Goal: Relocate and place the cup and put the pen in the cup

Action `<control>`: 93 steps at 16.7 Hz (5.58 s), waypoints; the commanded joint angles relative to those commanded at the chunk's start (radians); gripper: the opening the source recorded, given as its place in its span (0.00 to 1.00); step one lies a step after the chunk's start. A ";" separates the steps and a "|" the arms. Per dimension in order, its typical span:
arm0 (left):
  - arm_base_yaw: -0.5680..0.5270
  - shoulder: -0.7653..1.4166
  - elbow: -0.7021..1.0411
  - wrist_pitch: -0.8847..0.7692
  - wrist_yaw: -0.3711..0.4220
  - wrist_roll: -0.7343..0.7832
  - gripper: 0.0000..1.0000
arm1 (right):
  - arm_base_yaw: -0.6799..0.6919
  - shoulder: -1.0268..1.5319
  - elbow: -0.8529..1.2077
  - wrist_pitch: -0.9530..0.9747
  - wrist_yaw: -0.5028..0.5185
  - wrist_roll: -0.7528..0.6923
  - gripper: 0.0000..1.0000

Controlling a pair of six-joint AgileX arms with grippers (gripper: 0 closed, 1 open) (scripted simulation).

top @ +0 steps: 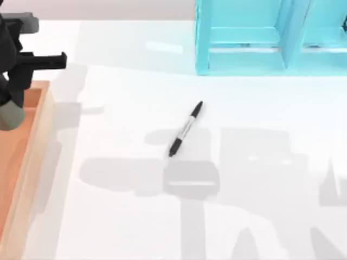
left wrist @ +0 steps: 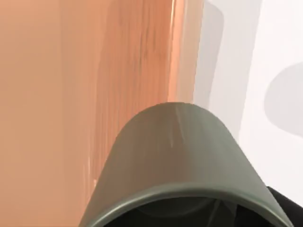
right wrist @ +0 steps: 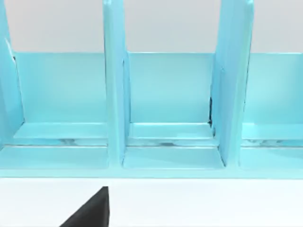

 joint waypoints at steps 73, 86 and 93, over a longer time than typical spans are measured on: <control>-0.366 0.200 0.412 -0.260 -0.009 -0.299 1.00 | 0.000 0.000 0.000 0.000 0.000 0.000 1.00; -0.528 0.618 0.641 -0.099 -0.143 -0.134 1.00 | 0.000 0.000 0.000 0.000 0.000 0.000 1.00; -0.598 0.723 0.729 -0.023 -0.206 -0.062 1.00 | 0.000 0.000 0.000 0.000 0.000 0.000 1.00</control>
